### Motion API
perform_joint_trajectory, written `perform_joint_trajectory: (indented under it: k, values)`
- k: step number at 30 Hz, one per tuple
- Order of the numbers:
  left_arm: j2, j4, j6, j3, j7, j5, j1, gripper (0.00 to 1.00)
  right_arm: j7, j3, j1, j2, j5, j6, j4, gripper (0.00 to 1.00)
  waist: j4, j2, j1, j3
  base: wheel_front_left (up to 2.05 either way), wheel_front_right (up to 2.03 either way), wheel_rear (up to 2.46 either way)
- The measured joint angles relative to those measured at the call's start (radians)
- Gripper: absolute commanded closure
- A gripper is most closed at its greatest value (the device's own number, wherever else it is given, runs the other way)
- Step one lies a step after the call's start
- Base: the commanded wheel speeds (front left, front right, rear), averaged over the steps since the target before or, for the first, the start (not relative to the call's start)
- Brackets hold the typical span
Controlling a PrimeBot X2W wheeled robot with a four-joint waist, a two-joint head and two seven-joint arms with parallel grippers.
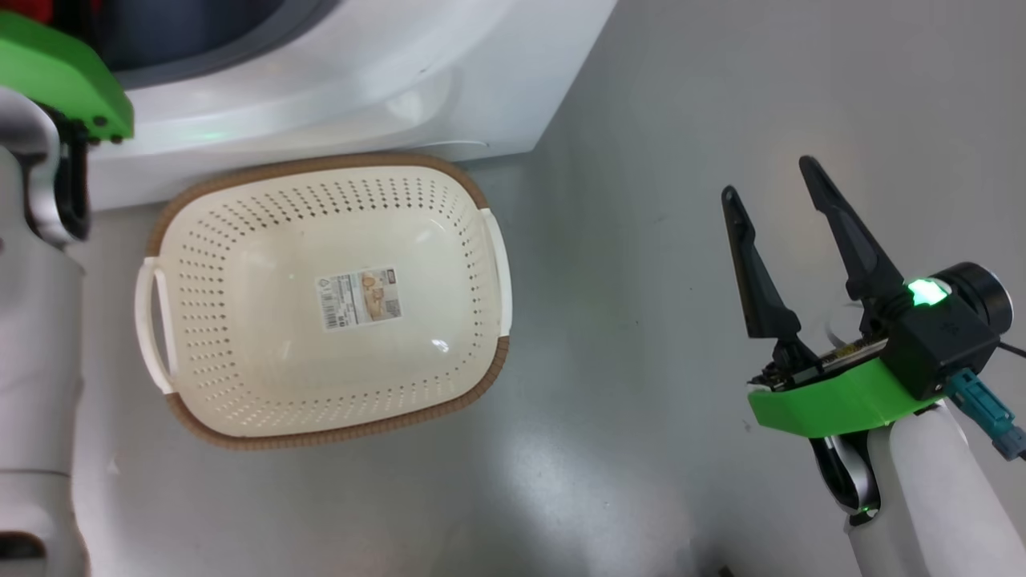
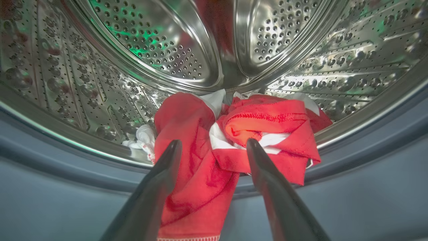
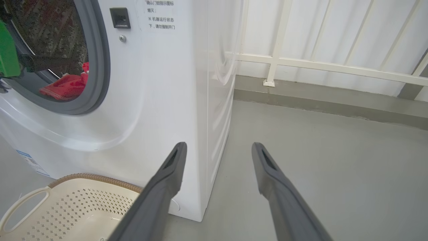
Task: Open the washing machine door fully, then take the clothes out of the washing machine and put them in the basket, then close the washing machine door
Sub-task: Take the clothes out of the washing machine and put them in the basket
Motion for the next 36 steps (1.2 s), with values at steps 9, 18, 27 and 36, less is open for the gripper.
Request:
perform_joint_trajectory:
  k: [9,18,27,36]
  values:
    - [0.048,0.140,0.014,-0.070,0.133,0.064,-0.081,0.00,0.000,0.016,-0.020,0.000,0.018,0.000,0.001,0.00,-0.031,0.0000,0.0000,0.031,0.00,0.00,0.00]
    - [0.082,0.209,0.051,-0.113,0.186,0.107,-0.119,0.00,0.000,0.035,-0.022,0.000,0.051,0.000,0.004,0.00,-0.049,0.0000,0.0000,0.041,0.00,0.00,0.00]
    - [0.088,0.251,0.048,-0.128,0.220,0.108,-0.146,1.00,0.000,0.038,-0.036,0.000,0.062,0.000,0.008,0.00,-0.060,0.0000,0.0000,0.036,0.00,0.00,0.00]
    - [0.087,0.257,0.041,-0.135,0.173,0.099,-0.151,1.00,0.000,0.036,-0.036,0.000,0.066,0.000,0.010,0.00,-0.055,0.0000,0.0000,0.034,0.00,0.00,0.00]
